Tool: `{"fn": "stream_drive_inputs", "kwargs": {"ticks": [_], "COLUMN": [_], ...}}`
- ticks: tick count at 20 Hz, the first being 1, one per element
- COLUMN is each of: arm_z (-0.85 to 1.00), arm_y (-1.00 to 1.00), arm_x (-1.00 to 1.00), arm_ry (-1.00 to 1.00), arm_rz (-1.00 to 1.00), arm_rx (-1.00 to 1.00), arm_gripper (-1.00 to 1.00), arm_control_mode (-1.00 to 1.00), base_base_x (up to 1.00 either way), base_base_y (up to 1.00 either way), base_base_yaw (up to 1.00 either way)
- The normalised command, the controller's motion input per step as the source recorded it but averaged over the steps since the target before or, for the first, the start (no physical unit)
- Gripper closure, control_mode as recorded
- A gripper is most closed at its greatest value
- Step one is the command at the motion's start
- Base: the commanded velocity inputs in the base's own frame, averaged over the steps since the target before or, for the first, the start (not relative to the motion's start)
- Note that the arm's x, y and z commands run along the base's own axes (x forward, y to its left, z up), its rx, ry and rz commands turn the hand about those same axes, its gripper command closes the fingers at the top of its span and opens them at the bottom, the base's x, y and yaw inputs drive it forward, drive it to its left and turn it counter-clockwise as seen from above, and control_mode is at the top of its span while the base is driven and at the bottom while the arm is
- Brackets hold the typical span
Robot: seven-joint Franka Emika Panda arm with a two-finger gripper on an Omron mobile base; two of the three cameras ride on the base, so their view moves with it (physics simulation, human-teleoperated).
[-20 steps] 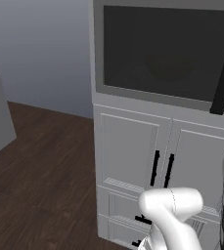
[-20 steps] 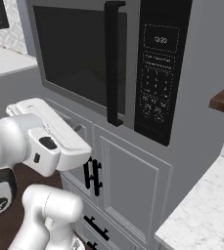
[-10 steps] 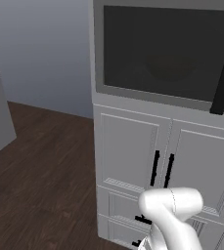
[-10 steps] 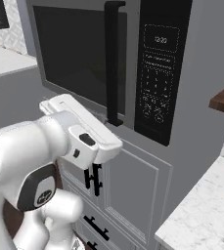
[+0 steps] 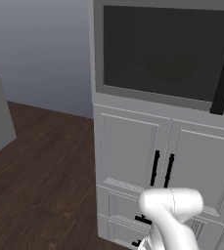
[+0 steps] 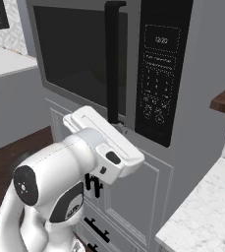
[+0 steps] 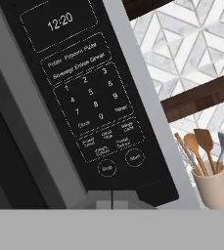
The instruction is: Pick the cucumber from the sink and place it in the bowl. Then pick the bowl and place it in the microwave. Then close the microwave door and press the start button.
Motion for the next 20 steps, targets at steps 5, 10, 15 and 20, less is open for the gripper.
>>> {"fn": "stream_drive_inputs", "kwargs": {"ticks": [5,10,15,20], "arm_z": [-0.03,0.00,-0.06,-0.18], "arm_y": [-0.23,-0.23,-0.19,-0.10], "arm_x": [0.30,0.26,0.01,0.24], "arm_ry": [0.01,0.00,0.00,0.00], "arm_rz": [0.00,0.00,0.00,0.00], "arm_rx": [0.00,0.00,0.00,0.00], "arm_gripper": [1.00,1.00,1.00,1.00], "arm_control_mode": [-1.00,-1.00,-1.00,-1.00], "base_base_x": [0.00,0.00,0.00,0.00], "base_base_y": [0.00,0.00,0.00,0.00], "base_base_yaw": [0.00,0.00,0.00,0.00]}}
